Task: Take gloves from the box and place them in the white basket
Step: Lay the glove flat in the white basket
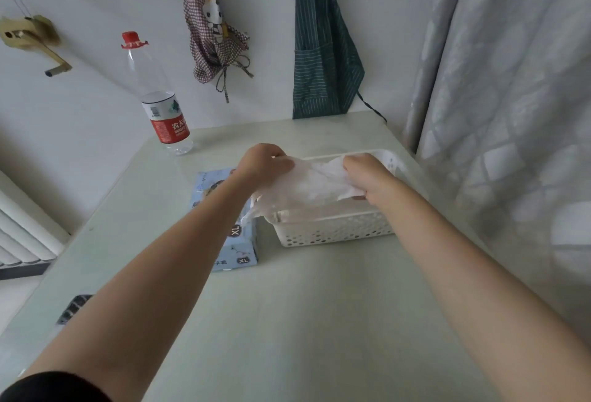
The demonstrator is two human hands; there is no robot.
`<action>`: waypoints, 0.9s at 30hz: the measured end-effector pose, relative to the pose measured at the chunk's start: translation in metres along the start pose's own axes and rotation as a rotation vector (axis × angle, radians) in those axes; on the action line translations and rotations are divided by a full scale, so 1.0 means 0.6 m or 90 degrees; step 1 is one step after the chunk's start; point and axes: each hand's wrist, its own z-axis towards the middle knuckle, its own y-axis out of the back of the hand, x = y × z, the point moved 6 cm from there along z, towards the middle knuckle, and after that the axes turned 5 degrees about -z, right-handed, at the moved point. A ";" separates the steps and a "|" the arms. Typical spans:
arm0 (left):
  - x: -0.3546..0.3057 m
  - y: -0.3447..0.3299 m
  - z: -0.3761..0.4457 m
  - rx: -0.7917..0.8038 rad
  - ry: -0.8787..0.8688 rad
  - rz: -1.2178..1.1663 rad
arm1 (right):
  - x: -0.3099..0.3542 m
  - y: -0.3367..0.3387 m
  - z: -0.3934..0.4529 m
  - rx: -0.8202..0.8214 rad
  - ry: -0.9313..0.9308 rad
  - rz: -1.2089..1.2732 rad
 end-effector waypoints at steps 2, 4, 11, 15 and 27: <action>-0.014 -0.018 0.007 -0.002 -0.008 0.026 | -0.012 0.016 0.007 -0.024 0.010 -0.028; -0.026 -0.038 0.013 0.028 -0.007 0.046 | -0.022 0.037 0.014 -0.049 0.028 -0.069; -0.031 -0.084 0.007 0.194 -0.025 0.215 | -0.036 0.074 0.024 -0.110 0.086 -0.192; -0.034 -0.073 0.007 0.149 -0.059 0.258 | -0.030 0.084 0.015 -0.145 0.113 -0.292; -0.066 -0.116 -0.042 0.300 -0.095 0.258 | -0.018 0.084 -0.001 -0.245 0.189 -0.597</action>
